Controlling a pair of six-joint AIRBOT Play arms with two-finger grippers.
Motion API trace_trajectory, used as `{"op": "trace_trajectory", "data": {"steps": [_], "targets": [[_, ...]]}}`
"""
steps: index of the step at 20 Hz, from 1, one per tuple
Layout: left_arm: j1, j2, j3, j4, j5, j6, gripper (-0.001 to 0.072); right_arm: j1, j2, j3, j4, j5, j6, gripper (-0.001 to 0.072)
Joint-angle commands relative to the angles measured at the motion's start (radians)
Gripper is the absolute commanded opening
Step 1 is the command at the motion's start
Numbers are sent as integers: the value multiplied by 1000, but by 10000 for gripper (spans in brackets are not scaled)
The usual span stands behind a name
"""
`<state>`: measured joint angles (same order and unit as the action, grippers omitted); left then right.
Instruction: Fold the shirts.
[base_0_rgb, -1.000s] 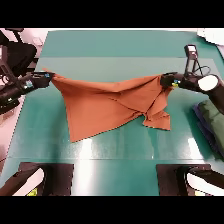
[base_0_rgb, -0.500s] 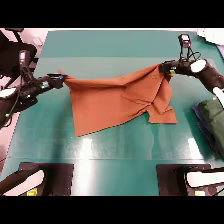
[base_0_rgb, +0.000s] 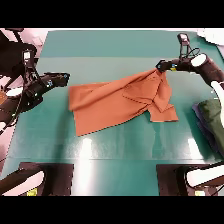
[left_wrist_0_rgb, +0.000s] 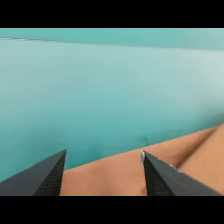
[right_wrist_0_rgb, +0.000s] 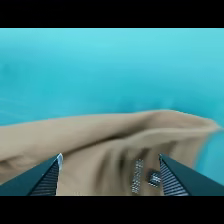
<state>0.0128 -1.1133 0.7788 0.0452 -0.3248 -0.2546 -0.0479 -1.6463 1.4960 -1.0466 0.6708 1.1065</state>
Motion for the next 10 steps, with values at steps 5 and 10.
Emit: {"op": "trace_trajectory", "data": {"steps": [5,10], "targets": [[149,24,83,610,-577,-702,556,-212,159,6,0,143,4,670],[110,24,28,803,-986,-901,556,-336,248,6,8,397,13,669]]}}
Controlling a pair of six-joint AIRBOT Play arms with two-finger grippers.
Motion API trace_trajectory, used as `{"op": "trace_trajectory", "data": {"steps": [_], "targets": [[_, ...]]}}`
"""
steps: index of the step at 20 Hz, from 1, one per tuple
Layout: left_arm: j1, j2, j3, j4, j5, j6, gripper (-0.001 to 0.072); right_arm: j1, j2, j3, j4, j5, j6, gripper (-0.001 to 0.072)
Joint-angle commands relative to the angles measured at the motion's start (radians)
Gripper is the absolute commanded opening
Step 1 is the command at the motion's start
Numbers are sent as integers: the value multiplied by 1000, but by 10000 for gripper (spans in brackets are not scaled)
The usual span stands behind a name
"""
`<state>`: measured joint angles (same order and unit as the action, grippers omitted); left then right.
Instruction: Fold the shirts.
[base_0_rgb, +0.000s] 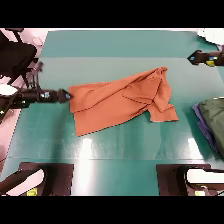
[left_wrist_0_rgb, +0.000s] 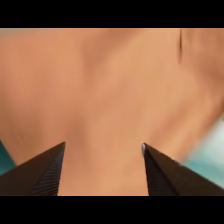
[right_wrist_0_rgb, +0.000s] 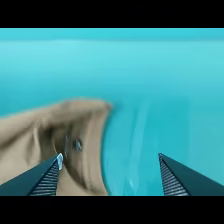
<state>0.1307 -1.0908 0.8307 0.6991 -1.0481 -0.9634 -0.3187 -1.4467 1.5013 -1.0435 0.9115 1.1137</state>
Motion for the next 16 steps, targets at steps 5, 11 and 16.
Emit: {"op": "trace_trajectory", "data": {"steps": [5,11,16], "targets": [[-7,2,-135,206,-341,-432,556,-117,156,-114,5,160,16,669],[-7,234,-177,444,-272,-640,557,-110,225,-280,4,129,15,669],[-8,270,-292,292,-146,-616,557,-67,224,-337,3,122,14,669]]}}
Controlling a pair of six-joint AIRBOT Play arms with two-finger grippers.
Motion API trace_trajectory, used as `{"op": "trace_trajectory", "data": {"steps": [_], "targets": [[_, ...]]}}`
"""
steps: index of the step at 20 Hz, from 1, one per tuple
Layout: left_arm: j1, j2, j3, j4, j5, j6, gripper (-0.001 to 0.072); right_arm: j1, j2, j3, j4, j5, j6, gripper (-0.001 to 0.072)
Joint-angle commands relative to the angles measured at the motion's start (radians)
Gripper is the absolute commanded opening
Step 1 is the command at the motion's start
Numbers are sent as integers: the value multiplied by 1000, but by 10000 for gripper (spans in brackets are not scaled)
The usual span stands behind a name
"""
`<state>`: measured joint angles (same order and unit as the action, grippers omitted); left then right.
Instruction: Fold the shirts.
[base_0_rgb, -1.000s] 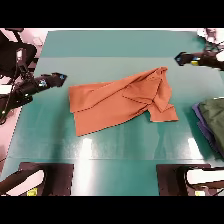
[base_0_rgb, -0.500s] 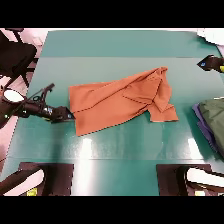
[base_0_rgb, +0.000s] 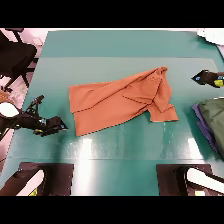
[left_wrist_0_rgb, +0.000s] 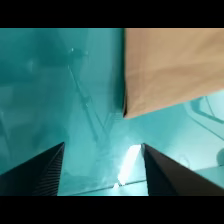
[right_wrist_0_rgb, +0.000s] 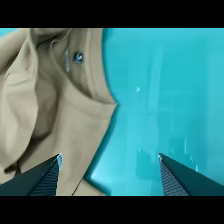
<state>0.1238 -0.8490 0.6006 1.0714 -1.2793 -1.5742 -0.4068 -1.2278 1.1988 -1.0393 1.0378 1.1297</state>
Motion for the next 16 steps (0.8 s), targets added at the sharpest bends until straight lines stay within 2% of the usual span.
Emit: {"op": "trace_trajectory", "data": {"steps": [1,4,8,12,16], "targets": [[-1,28,-89,-122,127,5,557,31,5,-36,-2,-5,-2,668],[-1,28,-135,-187,173,46,557,51,6,-35,-2,-16,-2,669],[-1,19,-147,-185,217,91,557,50,6,-35,-2,-14,-2,668],[-1,16,-180,-187,283,96,556,50,6,-35,0,-2,-2,668],[-114,-21,-237,-196,325,109,557,50,6,-35,0,2,-2,668]]}}
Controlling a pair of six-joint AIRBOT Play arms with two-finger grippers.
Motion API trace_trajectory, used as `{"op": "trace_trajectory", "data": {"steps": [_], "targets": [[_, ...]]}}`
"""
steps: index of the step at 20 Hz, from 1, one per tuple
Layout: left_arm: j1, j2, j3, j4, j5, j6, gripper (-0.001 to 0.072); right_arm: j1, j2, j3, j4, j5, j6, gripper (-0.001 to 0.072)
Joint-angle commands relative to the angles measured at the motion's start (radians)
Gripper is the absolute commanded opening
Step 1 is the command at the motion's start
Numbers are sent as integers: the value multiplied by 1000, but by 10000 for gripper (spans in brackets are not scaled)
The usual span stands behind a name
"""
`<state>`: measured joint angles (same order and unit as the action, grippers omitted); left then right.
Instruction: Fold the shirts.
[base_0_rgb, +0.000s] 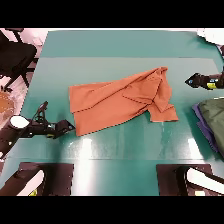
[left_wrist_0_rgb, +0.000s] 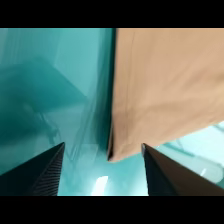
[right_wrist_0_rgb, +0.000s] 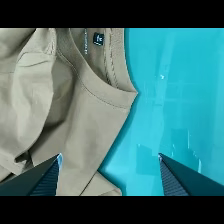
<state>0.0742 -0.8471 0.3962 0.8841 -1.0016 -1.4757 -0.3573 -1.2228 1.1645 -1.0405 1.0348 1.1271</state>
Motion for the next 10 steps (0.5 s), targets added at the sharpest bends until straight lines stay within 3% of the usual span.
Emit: {"op": "trace_trajectory", "data": {"steps": [1,5,10], "targets": [[-111,-45,-32,-12,80,9,557,1,1,0,1,5,1,668],[-199,-122,-32,-157,230,11,557,1,1,0,1,8,0,668],[-199,-142,-32,-177,234,18,555,1,1,0,0,7,-4,668]]}}
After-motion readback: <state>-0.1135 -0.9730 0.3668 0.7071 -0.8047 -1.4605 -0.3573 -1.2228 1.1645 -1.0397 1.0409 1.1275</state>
